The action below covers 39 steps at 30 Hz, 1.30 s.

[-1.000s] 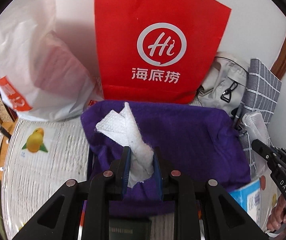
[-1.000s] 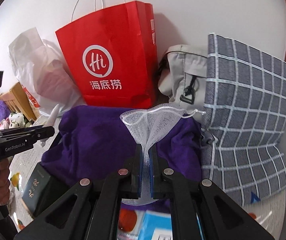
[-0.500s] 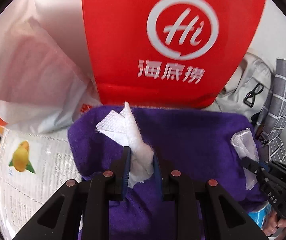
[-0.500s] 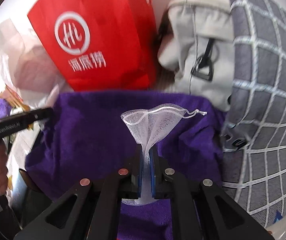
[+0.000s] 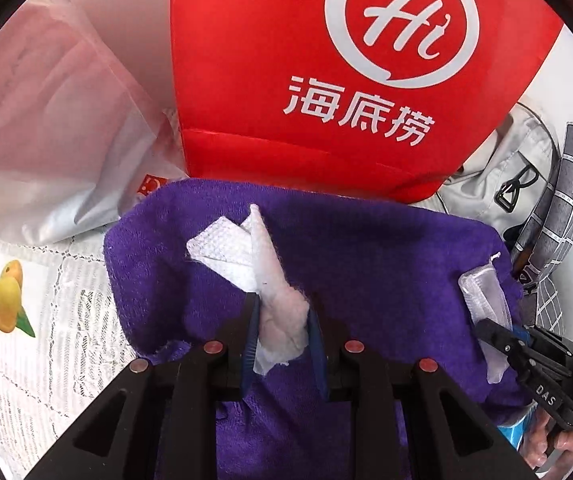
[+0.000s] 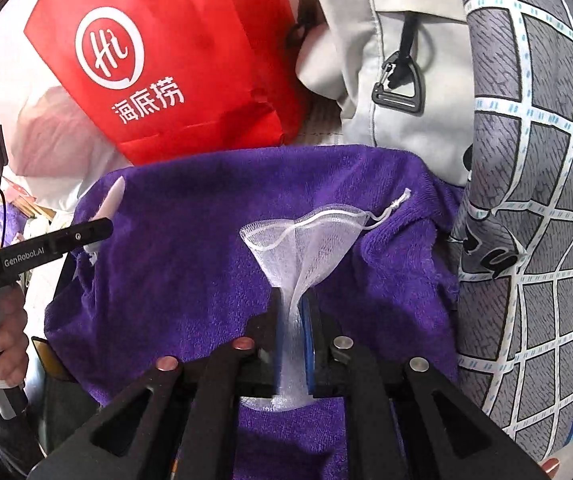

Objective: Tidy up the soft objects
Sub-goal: 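Open the left tool onto the purple towel while the right tool releases the mesh bag there, then grasp the green snack packet with the right tool while the left tool grasps the green tissue pack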

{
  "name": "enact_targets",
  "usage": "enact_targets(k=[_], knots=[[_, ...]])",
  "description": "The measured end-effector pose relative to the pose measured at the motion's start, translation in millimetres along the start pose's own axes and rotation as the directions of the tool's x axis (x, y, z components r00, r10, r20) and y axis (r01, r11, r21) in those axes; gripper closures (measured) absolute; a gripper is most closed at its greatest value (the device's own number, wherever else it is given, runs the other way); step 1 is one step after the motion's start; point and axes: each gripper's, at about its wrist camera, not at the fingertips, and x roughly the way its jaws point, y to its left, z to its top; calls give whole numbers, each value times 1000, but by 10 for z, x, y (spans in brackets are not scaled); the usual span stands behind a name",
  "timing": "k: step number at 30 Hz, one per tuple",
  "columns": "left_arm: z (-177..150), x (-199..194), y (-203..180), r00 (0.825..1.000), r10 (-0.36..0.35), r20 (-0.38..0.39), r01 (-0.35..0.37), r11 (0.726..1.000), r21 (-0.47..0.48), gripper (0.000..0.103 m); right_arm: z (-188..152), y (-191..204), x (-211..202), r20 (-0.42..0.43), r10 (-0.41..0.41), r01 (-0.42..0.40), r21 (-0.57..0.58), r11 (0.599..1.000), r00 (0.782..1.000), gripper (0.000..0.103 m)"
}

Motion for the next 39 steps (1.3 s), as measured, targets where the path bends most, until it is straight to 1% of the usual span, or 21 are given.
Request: enact_targets(k=[1, 2, 3, 4, 5, 6, 8, 12, 14, 15, 17, 19, 21, 23, 26, 29, 31, 33, 34, 36, 39], knots=[[16, 18, 3, 1000, 2, -7, -2, 1000, -1, 74, 10, 13, 12, 0, 3, -3, -3, 1000, 1000, 73], [24, 29, -5, 1000, 4, -11, -4, 1000, -2, 68, 5, 14, 0, 2, 4, -4, -7, 1000, 1000, 58], [32, 32, -14, 1000, 4, -8, -4, 1000, 1, 65, 13, 0, -30, 6, 2, -2, -10, 1000, 1000, 52], [41, 23, -27, 1000, 3, -3, -3, 1000, 4, 62, 18, 3, -59, 16, -1, 1, -16, 1000, 1000, 42], [49, 1, -41, 1000, 1, 1, -1, 1000, 8, 54, 22, 7, -97, 29, 0, 1, -25, 1000, 1000, 38], [54, -12, -47, 1000, -2, 6, 2, 1000, 10, 48, 25, 11, -140, 40, 4, -2, -39, 999, 999, 37], [58, -78, -87, 1000, -3, 24, 3, 1000, 13, 46, 19, 40, -189, 51, -5, 8, -65, 998, 999, 32], [36, -204, -179, 1000, 4, 29, -5, 1000, 24, 46, 14, 161, -324, 98, -54, 63, -99, 993, 994, 32], [14, -319, -241, 999, 32, 43, -33, 999, 27, 45, -12, 207, -453, 136, -83, 96, -89, 991, 987, 32], [0, -378, -209, 998, 43, 50, -45, 999, 28, 43, -25, 250, -494, 145, -89, 102, -84, 991, 985, 32], [-56, -504, -235, 993, 91, 78, -92, 996, 14, 39, -62, 318, -593, 155, -95, 109, -85, 990, 983, 32], [-172, -664, -197, 991, 91, 93, -91, 996, -5, 39, -125, 403, -680, 160, -125, 141, -88, 986, 979, 32], [-257, -782, -163, 993, 75, 85, -75, 997, -5, 39, -196, 479, -741, 143, -169, 184, -95, 978, 975, 32], [-403, -928, -152, 993, 48, 108, -49, 999, 5, 39, -309, 553, -845, 129, -157, 172, -113, 979, 979, 32], [-639, -1158, -104, 990, 29, 135, -30, 999, 9, 39, -507, 623, -1037, 145, -117, 135, -118, 984, 982, 32], [-825, -1309, -61, 991, -8, 131, 8, 1000, -6, 40, -738, 708, -1207, 142, -60, 77, -117, 990, 988, 32], [-1008, -1412, -11, 993, -12, 118, 14, 1000, -16, 40, -889, 789, -1252, 122, -33, 49, -130, 990, 992, 32], [-1141, -1457, 21, 994, -7, 108, 10, 1000, -24, 40, -1045, 878, -1265, 104, -32, 47, -145, 988, 994, 32], [-1235, -1494, 52, 995, -8, 104, 11, 1000, -26, 40, -1137, 922, -1278, 97, -44, 59, -156, 986, 994, 32], [-1377, -1535, 90, 995, -10, 100, 13, 1000, -28, 40, -1330, 1005, -1318, 104, -75, 93, -177, 980, 992, 34], [-1596, -1596, 156, 996, -10, 88, 13, 999, -36, 40, -1577, 1050, -1373, 104, -88, 106, -186, 977, 991, 38]])
